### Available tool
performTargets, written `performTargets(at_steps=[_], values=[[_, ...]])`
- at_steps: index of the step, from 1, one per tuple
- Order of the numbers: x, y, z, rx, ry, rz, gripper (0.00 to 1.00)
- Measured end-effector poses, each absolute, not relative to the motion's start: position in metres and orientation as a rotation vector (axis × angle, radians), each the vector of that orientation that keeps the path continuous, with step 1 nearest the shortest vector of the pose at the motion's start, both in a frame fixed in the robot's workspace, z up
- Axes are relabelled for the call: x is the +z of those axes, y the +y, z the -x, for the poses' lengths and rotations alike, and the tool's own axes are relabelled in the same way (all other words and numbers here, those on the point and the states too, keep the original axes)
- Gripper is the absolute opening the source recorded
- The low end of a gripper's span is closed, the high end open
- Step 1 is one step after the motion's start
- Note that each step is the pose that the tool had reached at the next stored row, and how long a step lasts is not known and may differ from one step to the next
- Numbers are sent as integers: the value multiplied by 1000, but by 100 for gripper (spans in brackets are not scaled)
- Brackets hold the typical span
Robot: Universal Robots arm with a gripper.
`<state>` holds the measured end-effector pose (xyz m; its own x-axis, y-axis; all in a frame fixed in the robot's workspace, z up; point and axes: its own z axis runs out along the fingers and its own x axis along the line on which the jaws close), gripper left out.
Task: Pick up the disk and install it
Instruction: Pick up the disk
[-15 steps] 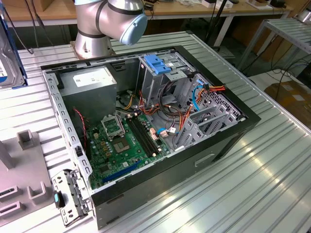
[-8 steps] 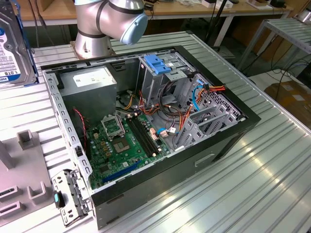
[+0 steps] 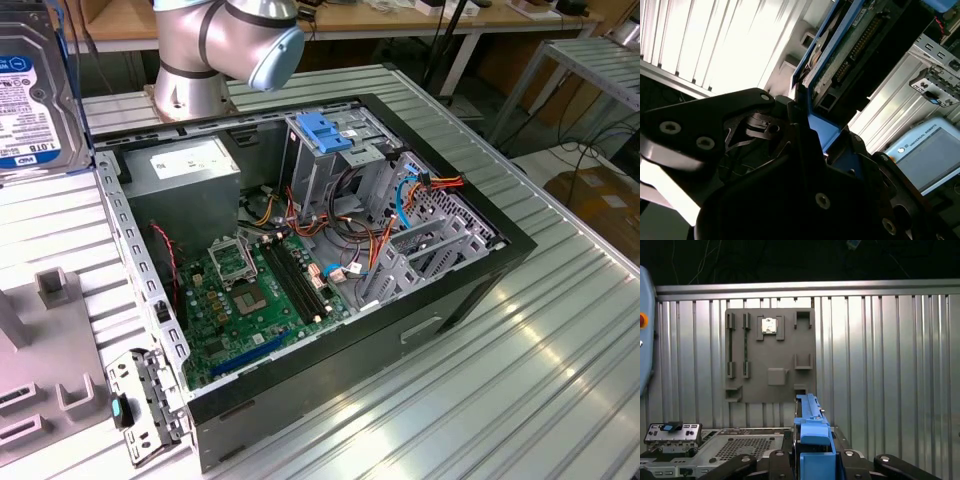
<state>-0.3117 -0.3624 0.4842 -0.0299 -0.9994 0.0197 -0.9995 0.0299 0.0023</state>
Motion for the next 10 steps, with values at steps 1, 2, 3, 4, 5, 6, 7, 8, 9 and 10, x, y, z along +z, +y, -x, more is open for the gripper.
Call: performTargets(at_steps=[1,2,3,4,5,6,7,8,9,10], values=[[484,-362,310,19,-2243,-2177,37],[484,-362,308,19,-2243,-2177,37],[484,-362,306,19,-2243,-2177,37],[484,-362,304,19,-2243,-2177,37],[484,-362,301,18,-2243,-2177,37],[484,-362,299,18,-2243,-2177,37],[484,-362,295,18,-2243,-2177,37],[484,-362,293,18,-2243,-2177,37],[484,-362,291,18,-2243,-2177,37],[484,-362,289,18,-2243,-2177,37]])
